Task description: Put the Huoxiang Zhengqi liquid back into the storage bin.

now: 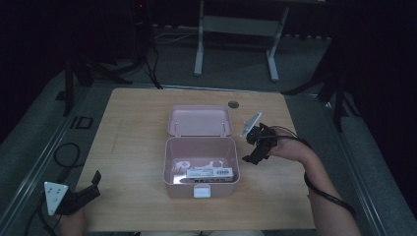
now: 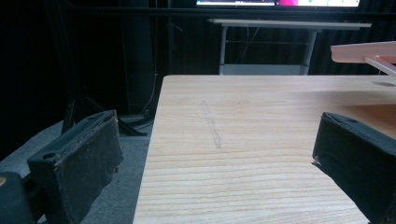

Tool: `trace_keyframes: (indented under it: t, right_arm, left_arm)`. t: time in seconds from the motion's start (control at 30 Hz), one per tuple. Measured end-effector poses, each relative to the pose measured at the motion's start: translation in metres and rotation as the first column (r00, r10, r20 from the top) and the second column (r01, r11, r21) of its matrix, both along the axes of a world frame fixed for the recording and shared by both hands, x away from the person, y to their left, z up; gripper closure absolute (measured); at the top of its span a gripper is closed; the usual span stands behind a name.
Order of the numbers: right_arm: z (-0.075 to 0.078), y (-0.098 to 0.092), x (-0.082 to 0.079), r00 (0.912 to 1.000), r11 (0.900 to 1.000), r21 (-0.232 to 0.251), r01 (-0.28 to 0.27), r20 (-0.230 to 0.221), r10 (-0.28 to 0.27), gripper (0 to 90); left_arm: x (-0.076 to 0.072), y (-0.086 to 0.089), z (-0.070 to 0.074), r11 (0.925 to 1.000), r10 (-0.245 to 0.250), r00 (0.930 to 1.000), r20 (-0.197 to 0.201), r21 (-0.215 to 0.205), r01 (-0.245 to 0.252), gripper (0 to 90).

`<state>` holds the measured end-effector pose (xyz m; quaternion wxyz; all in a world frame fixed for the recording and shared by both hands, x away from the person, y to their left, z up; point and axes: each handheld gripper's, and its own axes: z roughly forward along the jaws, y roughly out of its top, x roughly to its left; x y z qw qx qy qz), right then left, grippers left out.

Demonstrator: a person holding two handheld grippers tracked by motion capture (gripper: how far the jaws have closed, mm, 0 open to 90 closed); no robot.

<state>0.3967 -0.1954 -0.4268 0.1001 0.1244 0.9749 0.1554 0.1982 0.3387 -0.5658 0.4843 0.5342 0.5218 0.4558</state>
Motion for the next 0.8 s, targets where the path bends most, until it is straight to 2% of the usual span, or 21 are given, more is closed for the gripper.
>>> trace_keyframes:
  t: [0.03,0.13,0.23,0.27,0.3,0.33,0.37,0.47,0.5,0.53,0.57,0.6,0.63,0.67,0.7,0.77,0.8]
  right_arm:
    - [-0.011,-0.005,0.002,0.9993,0.999,0.024,0.025,0.027,-0.026,11.9]
    - [-0.026,-0.012,0.003,0.9946,0.996,0.051,0.066,0.076,-0.070,11.9]
    - [-0.044,-0.021,0.003,0.9887,0.990,0.089,0.109,0.094,-0.117,11.8]
    - [-0.044,-0.021,0.003,0.9887,0.990,0.089,0.109,0.094,-0.117,11.8]
    - [-0.054,-0.027,0.002,0.9867,0.987,0.104,0.124,0.093,-0.133,11.9]
    - [-0.054,-0.027,0.002,0.9867,0.987,0.104,0.124,0.093,-0.133,11.9]
    - [-0.065,-0.031,0.000,0.9844,0.983,0.120,0.139,0.092,-0.150,11.8]
    - [-0.074,-0.036,-0.002,0.9799,0.980,0.127,0.156,0.105,-0.169,11.8]
    - [-0.080,-0.044,-0.004,0.9696,0.966,0.176,0.190,0.121,-0.213,11.8]
    - [-0.081,-0.046,-0.004,0.9660,0.961,0.191,0.201,0.124,-0.227,11.8]
    - [-0.084,-0.052,-0.005,0.9558,0.945,0.232,0.231,0.127,-0.265,11.9]
    - [-0.084,-0.052,-0.005,0.9558,0.945,0.232,0.231,0.127,-0.265,11.9]
    - [-0.088,-0.060,-0.007,0.9388,0.923,0.282,0.262,0.147,-0.312,11.9]
    - [-0.088,-0.060,-0.007,0.9388,0.923,0.282,0.262,0.147,-0.312,11.9]
    - [-0.089,-0.063,-0.008,0.9340,0.915,0.297,0.274,0.144,-0.327,11.9]
    - [-0.094,-0.072,-0.010,0.9142,0.902,0.311,0.299,0.177,-0.364,11.9]
    - [-0.095,-0.076,-0.011,0.9074,0.895,0.321,0.310,0.181,-0.379,11.9]
  left_arm:
    - [0.000,0.000,0.000,1.0000,0.000,1.0000,0.001,0.000,0.000,1.0]
    - [0.000,0.000,0.000,1.0000,-0.001,1.0000,0.002,0.000,0.001,1.0]
    - [0.000,0.000,0.000,1.0000,-0.002,1.0000,0.002,0.000,0.002,1.0]
    - [0.000,0.000,0.000,1.0000,-0.002,1.0000,0.002,0.000,0.002,1.1]
    - [0.000,0.000,0.000,1.0000,-0.002,1.0000,0.002,-0.001,0.002,1.0]
    - [0.000,0.000,0.000,1.0000,-0.002,1.0000,0.002,-0.001,0.002,1.0]
    - [0.000,0.000,0.000,1.0000,-0.002,1.0000,0.002,0.000,0.002,1.1]
    - [0.000,0.000,0.000,1.0000,-0.002,1.0000,0.002,0.001,0.002,1.1]
    - [0.000,0.000,0.000,1.0000,-0.002,1.0000,0.002,-0.001,0.002,1.1]
    - [0.000,0.000,0.000,1.0000,-0.002,1.0000,0.002,-0.001,0.002,1.1]
    - [0.000,0.000,0.000,1.0000,-0.002,1.0000,0.001,-0.001,0.002,1.1]
    - [0.000,0.000,0.000,1.0000,-0.002,1.0000,0.001,-0.001,0.002,1.1]
    - [0.000,0.000,0.000,1.0000,-0.001,1.0000,0.000,0.001,0.001,1.1]
    - [0.000,0.000,0.000,1.0000,-0.001,1.0000,0.000,0.001,0.001,1.0]
    - [0.000,0.000,0.000,1.0000,0.000,1.0000,-0.001,0.002,0.000,1.0]
    - [0.000,0.000,0.000,1.0000,0.000,1.0000,-0.001,0.002,0.000,1.1]
    - [0.000,0.000,0.000,1.0000,0.000,1.0000,0.000,0.001,0.000,1.0]
